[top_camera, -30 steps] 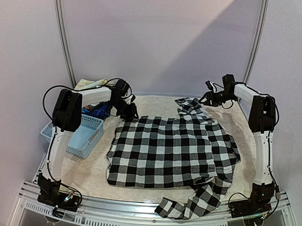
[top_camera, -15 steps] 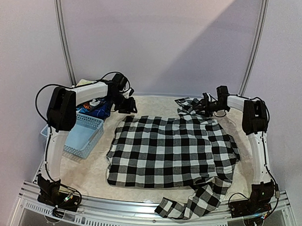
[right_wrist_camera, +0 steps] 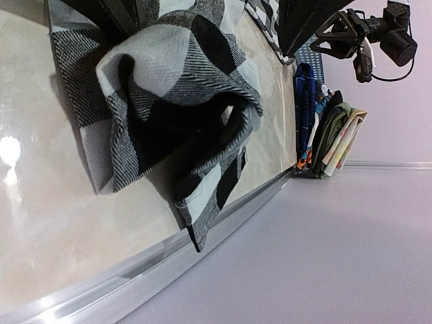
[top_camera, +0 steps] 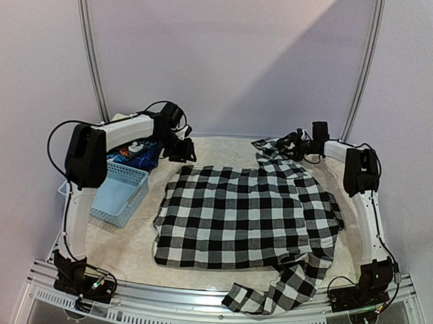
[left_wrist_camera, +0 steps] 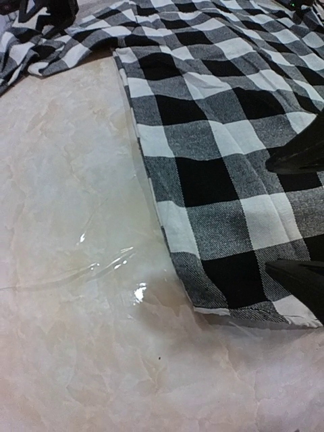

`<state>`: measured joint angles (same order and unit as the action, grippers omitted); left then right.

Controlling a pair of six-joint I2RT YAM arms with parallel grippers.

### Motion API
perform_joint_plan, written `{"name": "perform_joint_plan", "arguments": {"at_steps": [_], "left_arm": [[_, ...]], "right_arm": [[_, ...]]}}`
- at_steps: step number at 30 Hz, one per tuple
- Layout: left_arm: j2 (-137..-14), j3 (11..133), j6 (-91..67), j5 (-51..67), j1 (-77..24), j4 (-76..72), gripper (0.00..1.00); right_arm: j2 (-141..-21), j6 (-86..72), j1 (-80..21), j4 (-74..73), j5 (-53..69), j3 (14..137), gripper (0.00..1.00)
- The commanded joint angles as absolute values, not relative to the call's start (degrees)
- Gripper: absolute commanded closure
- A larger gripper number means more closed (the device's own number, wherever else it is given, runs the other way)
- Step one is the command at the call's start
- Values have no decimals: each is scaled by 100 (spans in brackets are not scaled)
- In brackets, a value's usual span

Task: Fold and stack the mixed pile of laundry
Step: Adjust the flattened shirt at the center of the board.

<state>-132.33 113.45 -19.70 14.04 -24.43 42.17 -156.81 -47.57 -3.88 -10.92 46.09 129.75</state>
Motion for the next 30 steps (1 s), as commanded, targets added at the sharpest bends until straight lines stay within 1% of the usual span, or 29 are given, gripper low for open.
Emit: {"name": "perform_joint_plan", "arguments": {"at_steps": [1, 3, 6, 10, 12, 14, 17, 20, 21, 22, 24, 25, 28, 30], "left_arm": [[-12880, 11227, -1888, 1221, -2567, 4327, 56], [-12839, 11209, -1851, 1135, -2606, 4311, 56], [-12750, 11296, -1764, 1022, -2675, 4393, 56], [-12461, 11283, -1473, 823, -2810, 4506, 55], [-12245, 11216, -1221, 695, -2921, 4525, 54], [-12015, 11150, -896, 495, -3059, 4568, 53], [-11691, 10980, -399, 319, -3307, 4759, 52], [-11397, 10696, 56, 399, -3593, 5087, 52], [-11280, 10541, 165, 479, -3689, 5192, 52], [-11144, 10252, 237, 585, -3770, 5258, 52], [-10892, 9743, 299, 720, -3944, 5286, 52], [-10780, 9455, 306, 729, -4013, 5263, 52], [-10547, 8717, 229, 799, -4133, 5135, 52], [-10455, 8284, 150, 931, -4176, 5006, 52]], "right_arm": [[-16199, -5495, -336, 111, 4810, 12981, 33], [-16194, -5661, -318, 548, 5046, 12958, 33], [-15870, -6049, -216, 1252, 5369, 12676, 34], [-14958, -5806, -53, 1100, 5450, 12060, 31], [-14280, -5462, 152, 915, 5486, 11685, 29], [-13641, -5029, 215, 486, 5550, 11269, 28], [-12787, -3605, 228, -838, 5575, 10660, 26], [-11785, -1522, 229, -2630, 5488, 10106, 25], [-11422, -491, 229, -3280, 5352, 9934, 25], [-11207, 158, 224, -4160, 5203, 9766, 27], [-10622, 1580, 220, -5053, 4671, 9228, 32], [-10438, 2312, 220, -5335, 4402, 8909, 36], [-9927, 3502, 220, -5901, 3568, 7858, 55], [-9724, 3811, 220, -5926, 3191, 7196, 59]]}}
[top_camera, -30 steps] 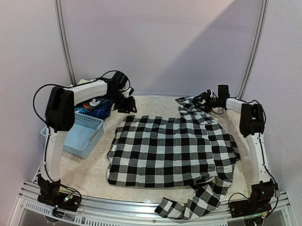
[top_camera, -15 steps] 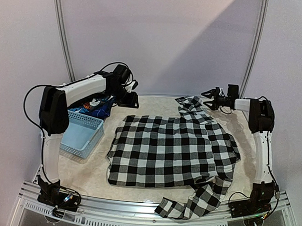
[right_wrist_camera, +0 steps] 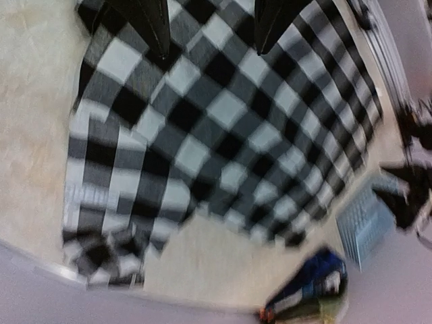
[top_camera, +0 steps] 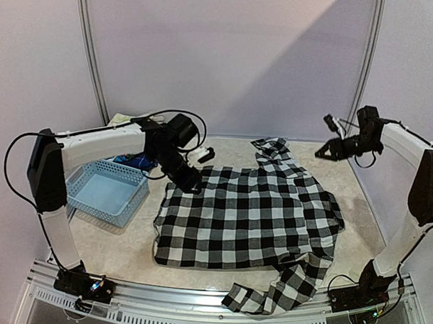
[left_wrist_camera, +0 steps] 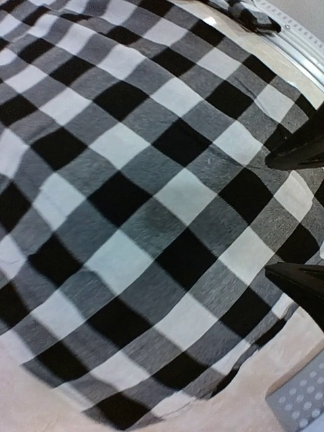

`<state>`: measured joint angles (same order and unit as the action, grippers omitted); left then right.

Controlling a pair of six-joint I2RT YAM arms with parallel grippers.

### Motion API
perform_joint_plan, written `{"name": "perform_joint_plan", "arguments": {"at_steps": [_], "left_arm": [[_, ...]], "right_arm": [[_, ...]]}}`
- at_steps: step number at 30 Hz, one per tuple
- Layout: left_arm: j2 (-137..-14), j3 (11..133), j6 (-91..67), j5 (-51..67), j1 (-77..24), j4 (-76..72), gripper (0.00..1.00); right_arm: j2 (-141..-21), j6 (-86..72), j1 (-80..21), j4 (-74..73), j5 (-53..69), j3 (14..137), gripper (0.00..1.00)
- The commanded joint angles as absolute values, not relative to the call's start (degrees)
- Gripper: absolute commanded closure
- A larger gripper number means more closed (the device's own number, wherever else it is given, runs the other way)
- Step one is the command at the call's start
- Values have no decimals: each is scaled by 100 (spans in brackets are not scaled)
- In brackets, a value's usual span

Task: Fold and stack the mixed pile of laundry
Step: Adjust the flattened shirt at the center of the board.

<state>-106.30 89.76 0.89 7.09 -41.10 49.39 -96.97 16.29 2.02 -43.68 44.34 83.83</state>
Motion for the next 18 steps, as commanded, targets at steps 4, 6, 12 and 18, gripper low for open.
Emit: {"name": "perform_joint_plan", "arguments": {"at_steps": [4, 6, 12, 18], "left_arm": [[-10531, 7824, 29, 948, -4184, 4880, 52], [-10715, 7767, 27, 806, -4160, 4806, 53], [-11423, 8027, -167, 577, -4019, 4783, 53], [-11647, 8039, -265, 176, -3738, 4925, 53]], "right_arm": [[-9512, 3973, 220, -5888, 2552, 6578, 61], [-9570, 3895, 220, -5757, 2205, 6489, 61], [-10058, 3773, 220, -5439, 1580, 6536, 62], [-10605, 3688, 220, -4925, 928, 6558, 63]]}}
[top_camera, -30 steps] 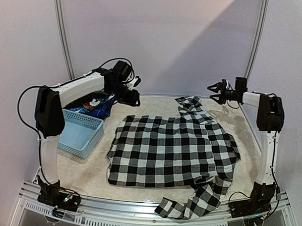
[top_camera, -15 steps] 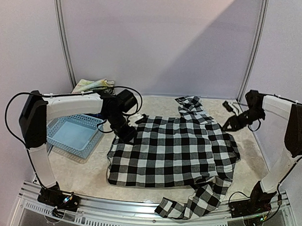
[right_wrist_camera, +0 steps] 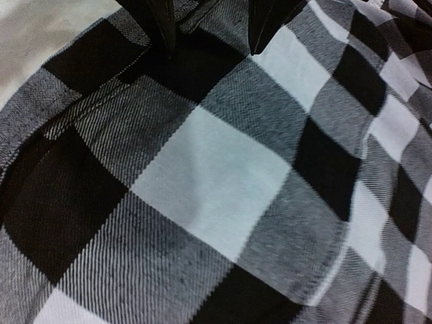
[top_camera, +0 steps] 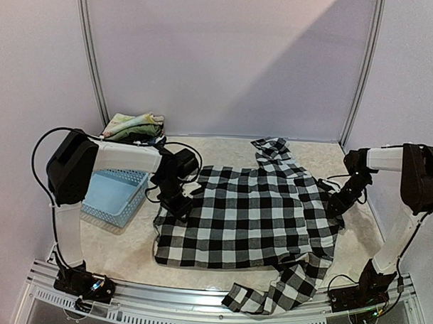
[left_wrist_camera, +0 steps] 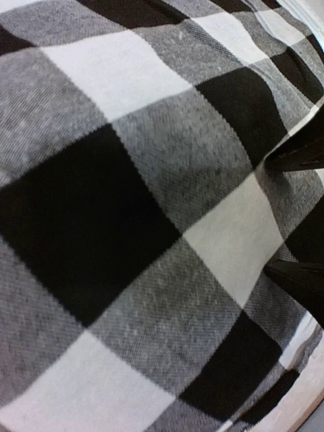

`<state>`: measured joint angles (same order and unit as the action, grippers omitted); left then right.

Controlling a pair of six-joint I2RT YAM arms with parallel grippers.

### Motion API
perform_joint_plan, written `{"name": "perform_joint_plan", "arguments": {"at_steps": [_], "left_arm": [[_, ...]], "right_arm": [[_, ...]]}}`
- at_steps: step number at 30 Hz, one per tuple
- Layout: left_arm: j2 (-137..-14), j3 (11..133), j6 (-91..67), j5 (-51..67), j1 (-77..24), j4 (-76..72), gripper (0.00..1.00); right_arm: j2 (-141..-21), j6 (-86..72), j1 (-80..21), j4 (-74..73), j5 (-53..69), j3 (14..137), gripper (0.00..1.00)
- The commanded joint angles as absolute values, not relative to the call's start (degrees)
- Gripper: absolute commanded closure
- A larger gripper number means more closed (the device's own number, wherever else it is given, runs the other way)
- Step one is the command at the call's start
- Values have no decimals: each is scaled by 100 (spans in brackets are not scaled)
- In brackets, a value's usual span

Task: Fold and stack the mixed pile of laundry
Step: Adjust the flattened shirt at the center of the board, then pick up the flattened shirt from the center of the board.

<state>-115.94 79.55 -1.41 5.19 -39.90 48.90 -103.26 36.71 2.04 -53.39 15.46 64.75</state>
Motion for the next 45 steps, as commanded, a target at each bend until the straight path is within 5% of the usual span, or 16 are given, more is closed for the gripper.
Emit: {"name": "perform_joint_plan", "arguments": {"at_steps": [1, 12, 19, 23, 24, 27, 30, 38, 45], "left_arm": [[-11675, 8057, -282, 154, -3658, 4926, 54], [-11171, 8384, -198, 19, -3549, 4674, 54], [-9362, 7499, 670, -371, -4508, 4358, 53], [-8673, 6948, 1139, -190, -5151, 4789, 53], [-8572, 6825, 1249, -160, -5370, 4903, 53], [-8506, 6546, 1423, -144, -5832, 5357, 53], [-8645, 6354, 1441, -349, -6235, 5599, 53], [-9266, 6012, 1608, -459, -6782, 5227, 54], [-9972, 5893, 1632, -671, -6900, 4855, 57]], "right_arm": [[-10708, 3635, 220, -4854, 842, 6592, 63], [-10919, 3287, 220, -4836, 858, 7132, 64], [-8534, 3404, 227, -5611, 1452, 7261, 37], [-6701, 3113, 296, -4451, 979, 6469, 3], [-6375, 2874, 303, -3985, 545, 6157, 2], [-5546, 2030, 325, -3706, 1034, 5679, 2], [-5555, 2617, 325, -4577, 2002, 5836, 17], [-5103, 4870, 320, -6211, 2494, 5253, 16], [-4689, 4943, 323, -6374, 2448, 4723, 13]]}}
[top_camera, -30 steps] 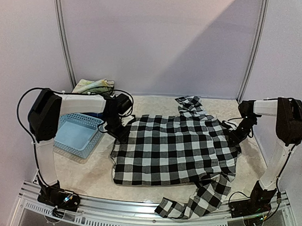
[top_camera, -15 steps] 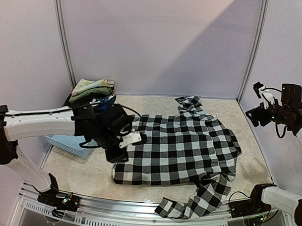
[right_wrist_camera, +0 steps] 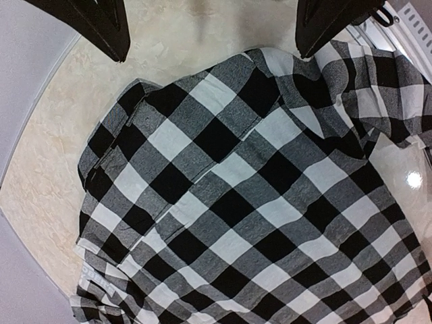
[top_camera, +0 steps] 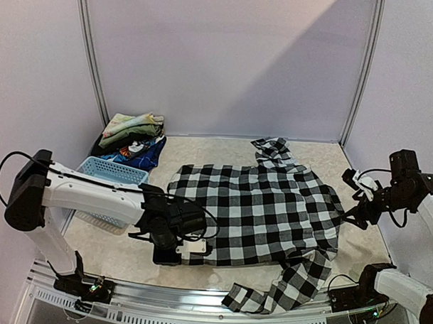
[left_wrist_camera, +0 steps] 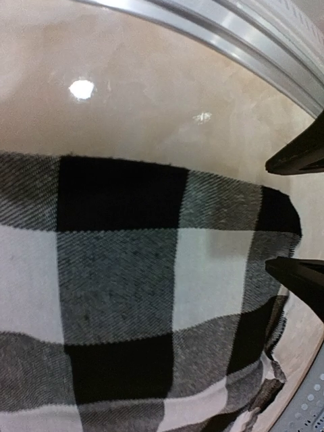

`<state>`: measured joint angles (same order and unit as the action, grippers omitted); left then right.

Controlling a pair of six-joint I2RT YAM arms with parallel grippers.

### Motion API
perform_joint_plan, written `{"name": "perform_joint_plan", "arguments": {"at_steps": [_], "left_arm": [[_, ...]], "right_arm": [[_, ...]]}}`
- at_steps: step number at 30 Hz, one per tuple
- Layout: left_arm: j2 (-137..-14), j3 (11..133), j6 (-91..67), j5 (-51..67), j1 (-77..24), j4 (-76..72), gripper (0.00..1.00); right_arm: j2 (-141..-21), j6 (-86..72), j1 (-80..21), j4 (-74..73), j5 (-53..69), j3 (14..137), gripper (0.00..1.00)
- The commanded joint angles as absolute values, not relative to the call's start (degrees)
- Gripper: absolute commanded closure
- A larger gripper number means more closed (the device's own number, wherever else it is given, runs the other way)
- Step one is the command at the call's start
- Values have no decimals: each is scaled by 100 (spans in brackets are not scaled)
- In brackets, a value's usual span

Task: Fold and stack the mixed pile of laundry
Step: Pick up the flattened shirt from the center of the board.

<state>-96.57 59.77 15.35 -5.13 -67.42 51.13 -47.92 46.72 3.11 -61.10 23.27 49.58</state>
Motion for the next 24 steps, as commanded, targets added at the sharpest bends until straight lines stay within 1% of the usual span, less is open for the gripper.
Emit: {"name": "perform_joint_plan", "arguments": {"at_steps": [1, 2, 3, 6, 7, 10, 11, 13, 16, 20, 24], "left_arm": [[-10049, 5889, 1633, -756, -6924, 4839, 59], [-10139, 5891, 1647, -835, -6952, 4853, 61], [-10166, 5889, 1664, -948, -6985, 4864, 62], [-10166, 5857, 1666, -1253, -7069, 4884, 66], [-10130, 5823, 1671, -1319, -7082, 4873, 71], [-10006, 5741, 1668, -1455, -7093, 4858, 88], [-9980, 5735, 1670, -1479, -7093, 4860, 92], [-9960, 5731, 1667, -1575, -7085, 4872, 99], [-9996, 5750, 1621, -1684, -7084, 4875, 100], [-9997, 5742, 1488, -1755, -7067, 4869, 100], [-10003, 5696, 1354, -1811, -7058, 4860, 100]], "right_arm": [[-4697, 4942, 317, -6366, 2456, 4647, 9], [-4721, 4974, 320, -6357, 2468, 4570, 7], [-4747, 5064, 323, -6353, 2484, 4477, 7], [-4763, 5507, 318, -6366, 2498, 4162, 13], [-4764, 5851, 317, -6409, 2489, 4067, 18], [-4843, 6916, 268, -6721, 2501, 3854, 38], [-4865, 7209, 212, -6809, 2440, 3773, 42], [-4879, 7777, 73, -6795, 2229, 3513, 45], [-4813, 8421, -231, -6284, 1827, 3038, 46], [-4904, 8897, -331, -5541, 1471, 2574, 51], [-5023, 9036, -447, -4853, 1343, 2304, 50]]}}
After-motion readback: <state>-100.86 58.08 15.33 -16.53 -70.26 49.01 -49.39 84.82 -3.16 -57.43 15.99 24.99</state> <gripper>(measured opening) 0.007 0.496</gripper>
